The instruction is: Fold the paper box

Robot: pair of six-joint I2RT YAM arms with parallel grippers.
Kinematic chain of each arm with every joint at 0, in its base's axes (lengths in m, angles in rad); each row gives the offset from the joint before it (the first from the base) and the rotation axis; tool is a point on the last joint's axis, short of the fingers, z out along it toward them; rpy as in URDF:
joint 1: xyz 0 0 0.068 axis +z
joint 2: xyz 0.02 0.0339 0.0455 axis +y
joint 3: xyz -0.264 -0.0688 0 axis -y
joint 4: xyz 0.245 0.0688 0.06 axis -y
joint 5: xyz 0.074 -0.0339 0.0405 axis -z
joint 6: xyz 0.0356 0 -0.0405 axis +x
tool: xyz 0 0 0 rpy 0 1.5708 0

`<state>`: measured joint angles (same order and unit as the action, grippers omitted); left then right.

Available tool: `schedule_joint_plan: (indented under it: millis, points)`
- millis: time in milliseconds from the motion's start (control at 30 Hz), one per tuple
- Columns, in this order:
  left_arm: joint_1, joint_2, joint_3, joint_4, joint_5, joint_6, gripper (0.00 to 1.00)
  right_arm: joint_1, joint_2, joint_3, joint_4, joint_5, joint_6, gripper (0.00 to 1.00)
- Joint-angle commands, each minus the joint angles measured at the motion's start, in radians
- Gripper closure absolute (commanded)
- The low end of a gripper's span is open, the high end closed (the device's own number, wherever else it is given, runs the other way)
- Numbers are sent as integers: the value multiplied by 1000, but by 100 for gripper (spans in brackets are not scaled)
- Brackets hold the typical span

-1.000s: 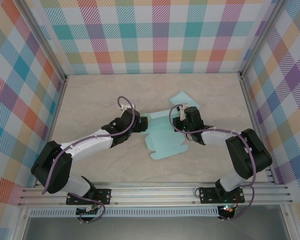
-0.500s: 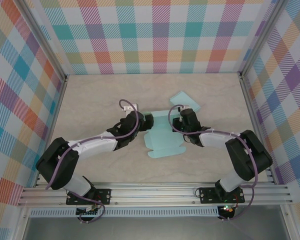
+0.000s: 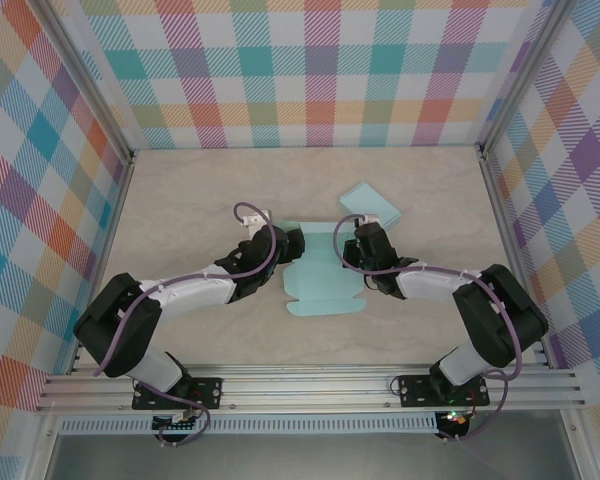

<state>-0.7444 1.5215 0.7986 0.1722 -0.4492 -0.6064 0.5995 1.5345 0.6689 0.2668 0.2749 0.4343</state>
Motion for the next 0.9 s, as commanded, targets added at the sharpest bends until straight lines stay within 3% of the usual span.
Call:
schedule_joint_plan:
  millis: [0, 300, 633, 867]
  points:
    - [-13, 24, -8, 46, 33, -22, 0, 25, -28, 12, 24, -10, 9, 100]
    - [-12, -26, -77, -48, 0, -70, 0, 37, -37, 7, 1, 54, 20, 100]
    - [-12, -208, -208, -102, 85, -185, 0, 64, -40, -1, -12, 121, 3, 100]
    - [-12, -283, -246, -98, 179, -225, 13, 71, -49, 9, -26, 129, -1, 100]
